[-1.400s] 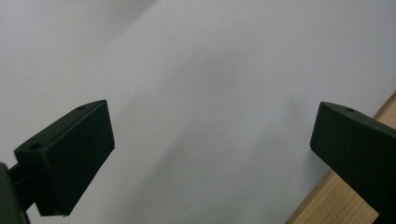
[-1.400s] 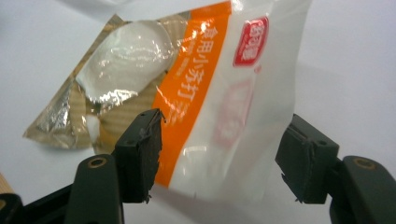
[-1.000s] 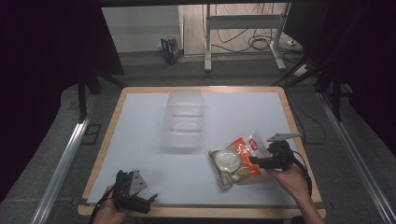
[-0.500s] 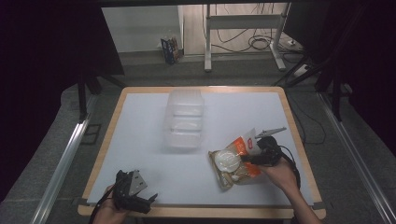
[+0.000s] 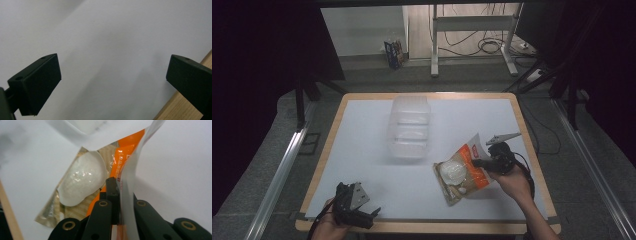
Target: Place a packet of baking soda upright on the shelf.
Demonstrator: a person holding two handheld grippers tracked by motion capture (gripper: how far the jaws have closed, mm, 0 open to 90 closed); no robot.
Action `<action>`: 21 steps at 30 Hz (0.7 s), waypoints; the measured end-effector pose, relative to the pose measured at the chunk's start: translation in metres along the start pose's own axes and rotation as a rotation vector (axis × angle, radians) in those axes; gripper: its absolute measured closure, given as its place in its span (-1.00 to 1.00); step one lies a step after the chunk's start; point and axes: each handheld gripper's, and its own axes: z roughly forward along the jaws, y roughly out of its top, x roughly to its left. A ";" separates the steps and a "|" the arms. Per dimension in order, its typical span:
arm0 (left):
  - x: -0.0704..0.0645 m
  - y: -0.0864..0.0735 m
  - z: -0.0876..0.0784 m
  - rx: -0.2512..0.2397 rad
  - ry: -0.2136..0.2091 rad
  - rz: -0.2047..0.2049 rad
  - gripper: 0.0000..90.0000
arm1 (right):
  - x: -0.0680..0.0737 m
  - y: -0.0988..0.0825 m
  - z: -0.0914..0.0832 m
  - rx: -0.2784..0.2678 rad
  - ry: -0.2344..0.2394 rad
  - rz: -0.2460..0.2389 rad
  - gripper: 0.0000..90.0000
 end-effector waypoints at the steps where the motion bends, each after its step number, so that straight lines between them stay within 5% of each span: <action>1: 0.000 0.000 0.000 0.000 0.000 -0.001 -1.00 | 0.001 0.002 -0.001 -0.004 0.006 -0.004 0.96; 12: 0.000 0.000 0.000 -0.003 0.000 -0.003 -1.00 | 0.022 0.036 -0.004 0.000 0.039 -0.085 0.96; 21: 0.002 -0.001 -0.002 -0.010 -0.004 -0.005 -1.00 | 0.036 0.061 -0.009 -0.009 0.016 -0.152 0.96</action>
